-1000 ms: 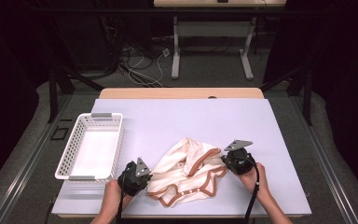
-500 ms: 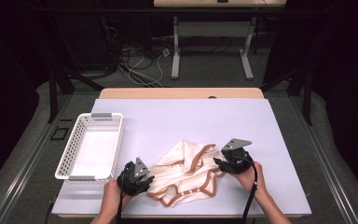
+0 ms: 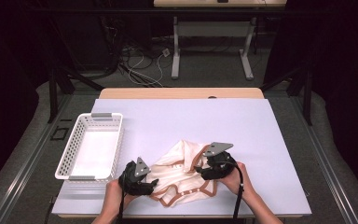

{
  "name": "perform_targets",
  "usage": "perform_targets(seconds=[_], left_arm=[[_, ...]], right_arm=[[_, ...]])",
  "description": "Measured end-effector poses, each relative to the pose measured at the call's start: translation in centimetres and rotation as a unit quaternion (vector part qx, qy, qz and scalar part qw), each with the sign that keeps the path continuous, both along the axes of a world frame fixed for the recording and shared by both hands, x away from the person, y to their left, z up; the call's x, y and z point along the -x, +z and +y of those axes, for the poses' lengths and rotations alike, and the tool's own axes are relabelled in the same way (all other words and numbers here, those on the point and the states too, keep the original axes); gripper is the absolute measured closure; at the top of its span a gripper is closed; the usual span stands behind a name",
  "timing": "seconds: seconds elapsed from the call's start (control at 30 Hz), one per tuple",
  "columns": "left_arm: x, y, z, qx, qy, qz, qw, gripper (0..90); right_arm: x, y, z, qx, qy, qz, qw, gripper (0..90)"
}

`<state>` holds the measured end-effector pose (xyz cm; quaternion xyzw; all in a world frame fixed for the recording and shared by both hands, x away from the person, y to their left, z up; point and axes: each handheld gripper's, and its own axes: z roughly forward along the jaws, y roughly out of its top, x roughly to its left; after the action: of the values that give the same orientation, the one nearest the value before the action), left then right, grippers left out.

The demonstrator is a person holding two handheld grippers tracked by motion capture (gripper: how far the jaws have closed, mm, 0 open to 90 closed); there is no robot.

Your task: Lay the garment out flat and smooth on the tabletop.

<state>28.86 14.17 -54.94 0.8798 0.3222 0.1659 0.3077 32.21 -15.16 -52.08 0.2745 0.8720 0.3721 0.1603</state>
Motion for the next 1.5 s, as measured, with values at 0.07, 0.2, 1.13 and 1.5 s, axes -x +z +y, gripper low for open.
perform_targets(seconds=[0.07,0.2,1.13,1.5], left_arm=[[0.0,0.0,0.0,0.000,-0.001,0.001,1.0000,31.4],[0.0,0.1,0.1,0.005,0.001,0.001,1.0000,29.2],[-0.1,-0.1,0.0,0.000,-0.003,0.005,1.0000,29.0],[-0.1,-0.1,0.0,-0.005,-0.005,0.003,1.0000,29.2]], right_arm=[[0.3,0.1,0.6,0.002,0.015,-0.001,0.9999,32.6],[0.9,0.1,1.8,0.020,0.036,0.001,0.9992,32.7],[0.2,0.1,0.7,0.054,-0.037,-0.079,0.9948,88.4],[-1.6,0.5,-2.8,0.027,-0.112,-0.083,0.9899,88.5]])
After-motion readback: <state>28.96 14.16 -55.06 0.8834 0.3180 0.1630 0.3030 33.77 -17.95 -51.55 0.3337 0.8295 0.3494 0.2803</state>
